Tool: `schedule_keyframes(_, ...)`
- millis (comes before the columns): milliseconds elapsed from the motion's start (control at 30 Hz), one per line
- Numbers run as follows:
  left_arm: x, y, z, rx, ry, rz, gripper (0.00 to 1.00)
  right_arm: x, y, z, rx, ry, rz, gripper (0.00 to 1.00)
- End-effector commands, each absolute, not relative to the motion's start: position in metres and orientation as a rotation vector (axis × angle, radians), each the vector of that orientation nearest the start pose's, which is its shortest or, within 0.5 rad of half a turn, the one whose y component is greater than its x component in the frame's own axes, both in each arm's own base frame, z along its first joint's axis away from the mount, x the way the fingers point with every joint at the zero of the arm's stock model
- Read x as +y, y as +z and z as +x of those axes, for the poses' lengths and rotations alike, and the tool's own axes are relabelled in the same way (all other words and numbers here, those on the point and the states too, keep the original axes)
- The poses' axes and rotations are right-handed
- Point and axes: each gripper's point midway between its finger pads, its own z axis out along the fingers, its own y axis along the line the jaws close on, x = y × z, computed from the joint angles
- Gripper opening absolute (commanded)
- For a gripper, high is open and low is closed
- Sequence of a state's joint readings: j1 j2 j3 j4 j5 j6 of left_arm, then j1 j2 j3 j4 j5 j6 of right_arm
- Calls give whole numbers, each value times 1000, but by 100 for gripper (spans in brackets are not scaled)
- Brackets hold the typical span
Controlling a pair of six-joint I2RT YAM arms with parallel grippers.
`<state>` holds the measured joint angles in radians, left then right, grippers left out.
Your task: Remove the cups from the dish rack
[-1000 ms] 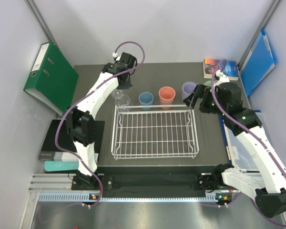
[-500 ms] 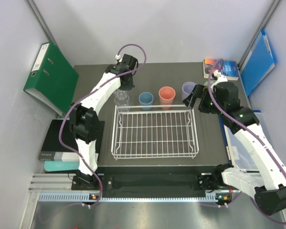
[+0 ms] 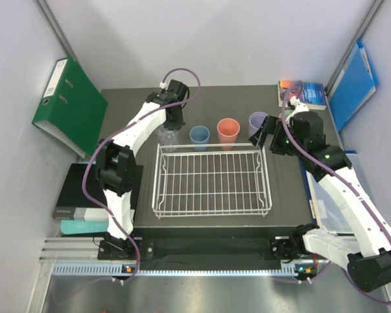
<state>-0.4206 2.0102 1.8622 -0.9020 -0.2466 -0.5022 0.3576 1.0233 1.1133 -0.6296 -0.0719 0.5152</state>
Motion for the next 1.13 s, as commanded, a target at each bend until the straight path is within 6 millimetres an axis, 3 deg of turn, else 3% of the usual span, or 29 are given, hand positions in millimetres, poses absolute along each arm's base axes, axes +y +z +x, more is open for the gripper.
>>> schedule_keyframes(0, -174, 154, 448, 2522, -34, -203, 6, 144, 264, 287, 2135, 585, 99, 100)
schedule_keyframes(33, -172, 155, 448, 2523, -28, -206, 30, 144, 264, 287, 2136, 586, 101, 100)
schedule_keyframes(67, -171, 161, 450, 2506, -21, -213, 43, 144, 264, 287, 2133, 588, 98, 100)
schedule_keyframes(133, -168, 173, 453, 2471, -12, -227, 69, 144, 264, 286, 2134, 591, 97, 100)
schedule_keyframes(167, -166, 184, 457, 2438, -2, -238, 75, 144, 265, 286, 2131, 591, 98, 100)
schedule_keyframes(200, -164, 194, 460, 2411, 1, -239, 91, 143, 266, 285, 2128, 592, 98, 100)
schedule_keyframes(233, -163, 208, 462, 2378, -4, -247, 99, 143, 266, 284, 2126, 592, 96, 100)
schedule_keyframes(400, -163, 293, 474, 2164, -93, -279, 99, 142, 270, 283, 2111, 590, 96, 100)
schedule_keyframes(433, -161, 314, 468, 2113, -113, -292, 99, 141, 270, 283, 2106, 589, 94, 99)
schedule_keyframes(500, -165, 329, 459, 2061, -129, -295, 99, 140, 275, 281, 2085, 585, 82, 100)
schedule_keyframes(533, -156, 350, 448, 2001, -111, -322, 99, 138, 278, 281, 2071, 580, 76, 100)
schedule_keyframes(600, -161, 348, 428, 1982, -50, -299, 99, 134, 282, 279, 2048, 550, 60, 100)
schedule_keyframes(633, -158, 364, 414, 1931, -47, -304, 99, 132, 283, 279, 2043, 531, 55, 100)
schedule_keyframes(733, -150, 336, 374, 1926, 119, -271, 99, 123, 280, 275, 2028, 430, 34, 100)
schedule_keyframes(800, -152, 322, 354, 1941, 97, -280, 99, 113, 276, 274, 2013, 355, 33, 100)
schedule_keyframes(833, -145, 306, 339, 1969, 87, -280, 99, 113, 275, 272, 2008, 337, 23, 100)
schedule_keyframes(933, -138, 276, 314, 2022, 20, -311, 99, 101, 271, 271, 1973, 257, 33, 100)
schedule_keyframes(1100, -120, 262, 295, 2064, 75, -318, 99, 87, 273, 273, 1925, 173, 57, 99)
